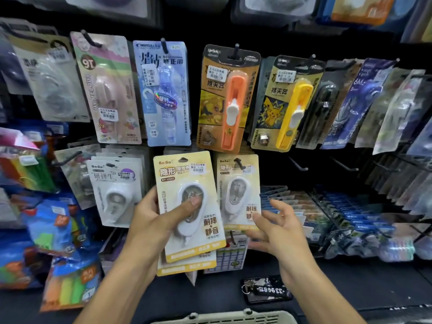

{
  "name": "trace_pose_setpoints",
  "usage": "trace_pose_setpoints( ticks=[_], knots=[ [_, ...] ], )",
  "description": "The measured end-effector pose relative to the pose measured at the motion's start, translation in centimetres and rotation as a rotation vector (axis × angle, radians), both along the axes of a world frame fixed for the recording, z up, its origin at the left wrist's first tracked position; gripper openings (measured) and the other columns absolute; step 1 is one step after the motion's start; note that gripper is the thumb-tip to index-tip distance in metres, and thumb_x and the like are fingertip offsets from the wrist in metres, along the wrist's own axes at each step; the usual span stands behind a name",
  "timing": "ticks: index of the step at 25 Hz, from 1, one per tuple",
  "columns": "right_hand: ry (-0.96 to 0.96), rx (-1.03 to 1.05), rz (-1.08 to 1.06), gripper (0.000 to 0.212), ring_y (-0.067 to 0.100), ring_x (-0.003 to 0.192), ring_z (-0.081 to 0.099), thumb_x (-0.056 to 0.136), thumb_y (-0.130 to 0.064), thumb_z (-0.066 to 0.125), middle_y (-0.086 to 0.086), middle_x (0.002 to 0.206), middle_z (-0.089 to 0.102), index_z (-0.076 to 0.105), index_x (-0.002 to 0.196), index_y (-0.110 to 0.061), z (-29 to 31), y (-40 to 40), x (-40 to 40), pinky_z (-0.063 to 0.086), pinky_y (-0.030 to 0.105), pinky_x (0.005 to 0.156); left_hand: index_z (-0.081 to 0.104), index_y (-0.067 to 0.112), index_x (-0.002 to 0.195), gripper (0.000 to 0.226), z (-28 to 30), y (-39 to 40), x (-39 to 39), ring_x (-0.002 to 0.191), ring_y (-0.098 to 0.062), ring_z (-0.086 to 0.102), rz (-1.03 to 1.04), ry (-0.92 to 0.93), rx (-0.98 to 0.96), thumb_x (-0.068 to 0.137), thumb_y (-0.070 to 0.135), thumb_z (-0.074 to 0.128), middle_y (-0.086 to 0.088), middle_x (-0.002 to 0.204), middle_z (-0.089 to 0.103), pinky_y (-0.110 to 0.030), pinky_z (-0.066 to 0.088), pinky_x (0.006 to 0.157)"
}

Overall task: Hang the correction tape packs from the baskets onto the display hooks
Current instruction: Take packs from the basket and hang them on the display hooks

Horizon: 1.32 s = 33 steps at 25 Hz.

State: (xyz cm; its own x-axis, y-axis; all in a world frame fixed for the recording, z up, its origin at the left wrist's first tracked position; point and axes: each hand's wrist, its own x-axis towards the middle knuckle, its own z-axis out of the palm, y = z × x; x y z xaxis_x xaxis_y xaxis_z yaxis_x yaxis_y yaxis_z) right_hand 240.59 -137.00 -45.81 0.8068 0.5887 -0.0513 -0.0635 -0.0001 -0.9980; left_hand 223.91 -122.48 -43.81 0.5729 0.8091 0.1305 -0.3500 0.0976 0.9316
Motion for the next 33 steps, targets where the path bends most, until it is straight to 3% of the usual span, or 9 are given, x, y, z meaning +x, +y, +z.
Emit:
trace_pose_setpoints(
  ticks=[3, 7, 12, 18, 20, 24, 28, 30, 33],
  knots=[
    [-0.178, -0.024, 0.128, 0.043, 0.004, 0.103, 0.068, 0.088, -0.046, 0.072, -0.021, 0.126, 0.061, 0.053, 0.127, -0.048, -0.6, 0.4, -1.5, 0.055, 0.037, 0.093, 0.072, 0.02, 0.105, 0.058, -0.4, -0.8, 1.0, 0.085, -0.022, 0.079, 0.026, 0.024, 0.022, 0.05, 0.027, 0.09, -0.002, 0.097, 0.081, -0.026, 0.061, 0.06],
    [-0.184, 0.097, 0.264, 0.009, 0.015, 0.076, 0.074, 0.091, -0.022, 0.074, 0.0, 0.086, 0.078, 0.072, 0.096, -0.03, -0.6, 1.4, -3.0, 0.056, 0.022, 0.064, 0.071, 0.018, 0.113, 0.062, -1.0, -1.6, 1.7, 0.091, -0.021, 0.078, -0.121, 0.114, 0.029, 0.058, 0.024, 0.098, -0.003, 0.103, 0.081, -0.029, 0.063, 0.068],
    [-0.043, 0.088, 0.047, 0.005, 0.016, 0.044, 0.056, 0.1, -0.016, 0.059, 0.004, 0.068, 0.072, 0.064, 0.1, -0.013, -0.1, 0.2, -1.0, 0.037, 0.024, 0.036, 0.071, 0.02, 0.112, 0.04, -0.5, -0.4, 1.1, 0.098, -0.017, 0.077, -0.003, 0.104, 0.008, 0.074, 0.015, 0.081, 0.0, 0.104, 0.081, -0.038, 0.058, 0.085],
    [-0.144, 0.063, -0.064, 0.017, 0.017, 0.074, 0.074, 0.099, -0.017, 0.061, 0.0, 0.089, 0.079, 0.071, 0.097, -0.03, -0.8, -1.9, -0.1, 0.054, 0.032, 0.064, 0.069, 0.021, 0.101, 0.025, 0.6, 0.0, 0.5, 0.076, -0.008, 0.077, 0.163, 0.035, -0.011, 0.091, -0.002, 0.068, 0.007, 0.091, 0.081, -0.019, 0.057, 0.054],
    [-0.176, 0.072, -0.084, 0.021, 0.019, 0.082, 0.074, 0.099, -0.017, 0.061, -0.002, 0.092, 0.078, 0.071, 0.095, -0.036, -0.8, -1.7, -0.4, 0.056, 0.042, 0.074, 0.068, 0.02, 0.102, 0.026, 0.9, -0.3, 0.4, 0.076, -0.007, 0.077, 0.161, 0.021, -0.011, 0.091, -0.003, 0.066, 0.007, 0.09, 0.081, -0.018, 0.057, 0.054],
    [-0.291, 0.091, -0.134, 0.034, 0.01, 0.088, 0.073, 0.098, -0.021, 0.063, -0.013, 0.105, 0.074, 0.062, 0.108, -0.053, -0.1, -0.6, -1.3, 0.057, 0.038, 0.074, 0.069, 0.02, 0.107, 0.026, 0.9, -0.7, 0.4, 0.083, -0.008, 0.077, 0.127, 0.01, 0.03, 0.092, -0.002, 0.065, 0.005, 0.096, 0.081, -0.016, 0.057, 0.059],
    [-0.212, -0.067, -0.066, 0.056, 0.015, 0.088, 0.07, 0.093, -0.011, 0.069, -0.025, 0.113, 0.061, 0.049, 0.113, -0.059, -1.1, -0.5, -1.5, 0.061, 0.048, 0.076, 0.069, 0.018, 0.112, 0.029, 0.7, -0.6, 0.4, 0.09, -0.012, 0.077, 0.078, -0.01, 0.054, 0.091, -0.003, 0.065, 0.001, 0.102, 0.081, -0.019, 0.06, 0.065],
    [-0.207, -0.082, 0.011, 0.057, 0.009, 0.113, 0.062, 0.091, -0.019, 0.073, -0.021, 0.132, 0.052, 0.044, 0.118, -0.06, -1.8, -0.7, -1.9, 0.052, 0.036, 0.088, 0.068, 0.017, 0.113, 0.031, 0.4, -0.5, 0.7, 0.093, -0.016, 0.077, 0.038, -0.019, 0.051, 0.089, -0.001, 0.066, -0.002, 0.105, 0.08, -0.023, 0.062, 0.07],
    [-0.34, 0.121, 0.221, 0.05, 0.005, 0.116, 0.062, 0.086, -0.036, 0.076, -0.02, 0.134, 0.059, 0.044, 0.12, -0.054, -2.1, -0.4, -2.8, 0.051, 0.025, 0.089, 0.067, 0.016, 0.115, 0.036, 0.0, -0.8, 1.8, 0.097, -0.019, 0.077, -0.093, -0.023, 0.07, 0.081, 0.006, 0.07, -0.004, 0.107, 0.08, -0.025, 0.062, 0.071]
  ],
)
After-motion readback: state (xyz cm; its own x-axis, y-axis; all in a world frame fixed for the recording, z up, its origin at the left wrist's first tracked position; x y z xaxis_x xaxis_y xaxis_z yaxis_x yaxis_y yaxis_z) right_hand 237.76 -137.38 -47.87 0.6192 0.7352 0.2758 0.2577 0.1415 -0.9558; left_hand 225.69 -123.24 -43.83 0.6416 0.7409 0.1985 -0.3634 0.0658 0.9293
